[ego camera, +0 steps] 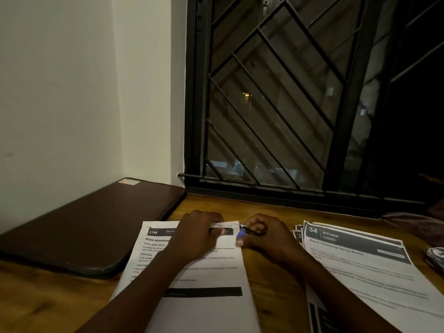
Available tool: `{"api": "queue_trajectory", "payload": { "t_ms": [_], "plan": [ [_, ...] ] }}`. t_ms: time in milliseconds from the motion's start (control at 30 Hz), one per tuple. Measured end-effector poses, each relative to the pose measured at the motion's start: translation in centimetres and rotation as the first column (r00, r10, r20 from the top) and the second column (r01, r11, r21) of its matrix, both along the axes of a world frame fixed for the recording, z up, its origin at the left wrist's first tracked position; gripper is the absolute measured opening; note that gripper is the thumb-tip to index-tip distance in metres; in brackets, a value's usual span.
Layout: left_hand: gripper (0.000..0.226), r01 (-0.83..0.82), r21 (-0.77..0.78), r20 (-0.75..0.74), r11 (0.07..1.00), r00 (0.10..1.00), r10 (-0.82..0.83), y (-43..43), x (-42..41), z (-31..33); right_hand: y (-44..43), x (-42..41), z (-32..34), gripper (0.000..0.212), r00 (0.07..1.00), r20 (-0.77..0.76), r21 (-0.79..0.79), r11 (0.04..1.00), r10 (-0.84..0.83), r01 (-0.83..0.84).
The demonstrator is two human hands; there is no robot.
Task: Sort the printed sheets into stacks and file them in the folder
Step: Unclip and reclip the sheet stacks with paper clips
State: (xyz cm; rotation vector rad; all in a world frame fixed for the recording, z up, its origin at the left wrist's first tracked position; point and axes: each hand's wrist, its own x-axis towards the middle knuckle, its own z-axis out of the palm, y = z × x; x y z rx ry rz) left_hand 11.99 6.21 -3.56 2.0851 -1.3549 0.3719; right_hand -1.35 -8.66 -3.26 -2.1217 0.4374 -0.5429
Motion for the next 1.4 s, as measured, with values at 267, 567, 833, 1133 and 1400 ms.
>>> {"api": "queue_trajectory", "payload": {
  "t_ms": [267, 567, 833, 1133, 1400],
  "plan": [
    [0.016, -0.014, 0.024, 0.058, 1.000, 0.998, 0.012, -0.1, 0.2, -0.1, -0.2, -0.1, 0.0, 0.041, 1.000, 0.011, -0.164, 0.986, 0.006, -0.004],
    [0.018, -0.033, 0.019, 0.080, 0.999, 0.996, 0.031, -0.3, 0.2, -0.2, -0.2, 0.3, -0.2, 0.044, 1.000, 0.001, -0.240, 0.970, 0.029, -0.028],
    [0.015, -0.039, 0.038, 0.102, 0.999, 0.994, 0.035, -0.3, -0.1, -0.2, 0.8, 1.2, -0.5, 0.038, 0.999, 0.023, -0.252, 0.967, 0.043, -0.036],
    [0.056, 0.088, 0.141, -0.040, 0.986, 0.996, -0.083, -0.4, 0.8, -0.3, 0.8, 1.2, -0.7, 0.030, 0.999, 0.031, -0.329, 0.944, 0.007, 0.004],
    [0.021, 0.116, 0.104, -0.200, 0.988, 0.975, -0.093, -1.3, -0.3, -0.6, 1.5, 0.7, -0.6, 0.020, 1.000, 0.005, -0.486, 0.874, 0.016, -0.011]
  ]
}}
